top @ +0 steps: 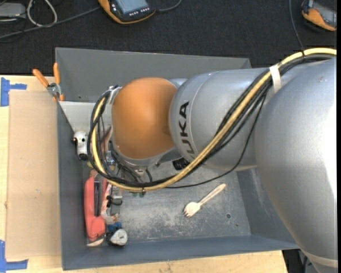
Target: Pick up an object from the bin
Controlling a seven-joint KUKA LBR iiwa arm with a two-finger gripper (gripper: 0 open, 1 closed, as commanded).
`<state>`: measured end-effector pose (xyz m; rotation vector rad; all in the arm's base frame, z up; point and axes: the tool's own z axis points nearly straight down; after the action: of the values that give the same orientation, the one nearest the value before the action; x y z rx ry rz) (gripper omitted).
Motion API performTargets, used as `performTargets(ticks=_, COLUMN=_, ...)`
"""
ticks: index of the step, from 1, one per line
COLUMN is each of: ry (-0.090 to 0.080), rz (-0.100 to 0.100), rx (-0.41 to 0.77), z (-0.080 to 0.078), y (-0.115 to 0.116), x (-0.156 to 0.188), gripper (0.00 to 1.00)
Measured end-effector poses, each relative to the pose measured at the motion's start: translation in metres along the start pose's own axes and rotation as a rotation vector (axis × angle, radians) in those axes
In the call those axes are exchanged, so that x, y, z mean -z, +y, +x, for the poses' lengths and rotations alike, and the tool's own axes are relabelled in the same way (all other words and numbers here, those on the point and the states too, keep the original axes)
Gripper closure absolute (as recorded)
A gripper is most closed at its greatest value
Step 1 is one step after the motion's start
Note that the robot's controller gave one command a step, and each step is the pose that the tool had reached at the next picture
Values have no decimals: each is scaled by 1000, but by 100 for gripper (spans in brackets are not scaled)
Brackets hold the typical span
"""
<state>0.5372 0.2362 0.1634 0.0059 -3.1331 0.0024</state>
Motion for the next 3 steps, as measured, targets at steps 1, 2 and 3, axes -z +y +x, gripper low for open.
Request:
performTargets(ticks=1, ry=-7, rz=-1, rx=-5, z=-2, y=-1, x=5, gripper=0)
performTargets(ticks=2, ry=-7, rz=-1, rx=249, z=7, y=-3, x=-7, gripper=0)
performTargets(ticks=3, ry=-5, rz=0, rx=408, z=59, y=-1, x=-21, gripper=0)
